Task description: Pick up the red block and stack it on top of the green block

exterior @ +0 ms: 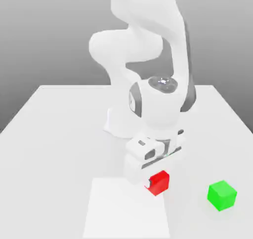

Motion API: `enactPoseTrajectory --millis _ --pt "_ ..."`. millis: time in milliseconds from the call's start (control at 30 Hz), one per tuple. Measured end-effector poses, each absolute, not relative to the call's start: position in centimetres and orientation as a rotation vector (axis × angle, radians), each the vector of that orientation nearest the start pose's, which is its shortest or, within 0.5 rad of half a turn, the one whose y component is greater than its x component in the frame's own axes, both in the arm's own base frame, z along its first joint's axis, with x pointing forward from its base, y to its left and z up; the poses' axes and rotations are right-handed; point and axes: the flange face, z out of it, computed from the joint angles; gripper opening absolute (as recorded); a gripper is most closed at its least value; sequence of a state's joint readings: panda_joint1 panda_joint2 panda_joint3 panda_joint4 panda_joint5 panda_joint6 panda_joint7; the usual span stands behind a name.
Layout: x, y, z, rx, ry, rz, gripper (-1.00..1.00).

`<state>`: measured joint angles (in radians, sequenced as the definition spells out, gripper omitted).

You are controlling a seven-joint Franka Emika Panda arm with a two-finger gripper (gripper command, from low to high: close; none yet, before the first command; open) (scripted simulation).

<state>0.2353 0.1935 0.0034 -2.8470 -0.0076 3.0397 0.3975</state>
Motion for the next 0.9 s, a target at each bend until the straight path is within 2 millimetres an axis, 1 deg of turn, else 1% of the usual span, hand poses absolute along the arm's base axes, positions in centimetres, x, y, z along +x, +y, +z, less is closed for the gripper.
enactPoseTrajectory --millis 33,100,300,333,400,533,600,633,700,767,800,900 --pt "34.0 8.4 14.3 -3.133 0.237 0.001 -1.00" --pt "34.1 8.4 15.2 -3.133 0.237 0.001 -1.00" --pt "34.1 8.4 20.1 -3.133 0.236 0.000 -1.00" --pt "34.4 9.4 20.7 -3.137 0.208 0.000 -1.00" --pt "35.4 12.4 21.6 -3.145 0.137 -0.002 -1.00" --pt "37.2 19.3 23.2 -3.149 0.007 -0.004 -1.00" --pt "37.4 23.4 24.0 -3.145 -0.067 -0.002 -1.00" --pt "37.6 24.8 24.1 -3.142 -0.084 -0.001 -1.00" --pt "38.0 25.4 22.5 -3.141 -0.080 0.000 -1.00" --pt "38.1 25.6 20.2 -3.141 -0.079 0.000 -1.00" --pt "38.1 25.6 18.9 -3.141 -0.079 0.000 1.00" --pt "38.1 25.6 18.9 -3.141 -0.079 0.000 1.00"
